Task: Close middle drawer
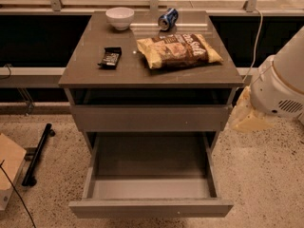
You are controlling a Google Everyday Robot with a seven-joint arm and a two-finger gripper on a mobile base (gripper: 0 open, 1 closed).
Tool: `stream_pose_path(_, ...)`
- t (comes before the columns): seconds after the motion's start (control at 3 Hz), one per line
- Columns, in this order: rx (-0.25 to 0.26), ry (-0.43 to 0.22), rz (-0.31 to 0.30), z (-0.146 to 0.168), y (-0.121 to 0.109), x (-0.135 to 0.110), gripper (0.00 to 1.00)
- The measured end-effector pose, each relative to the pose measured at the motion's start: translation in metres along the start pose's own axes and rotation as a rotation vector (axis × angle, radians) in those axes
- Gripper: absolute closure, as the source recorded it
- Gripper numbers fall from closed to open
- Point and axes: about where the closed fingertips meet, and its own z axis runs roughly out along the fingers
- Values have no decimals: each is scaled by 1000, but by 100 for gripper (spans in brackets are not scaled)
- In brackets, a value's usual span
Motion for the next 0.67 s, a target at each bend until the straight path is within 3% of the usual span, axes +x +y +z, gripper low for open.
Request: stream_pose_path(0.67, -83, -52, -58, 57, 22, -6, 100)
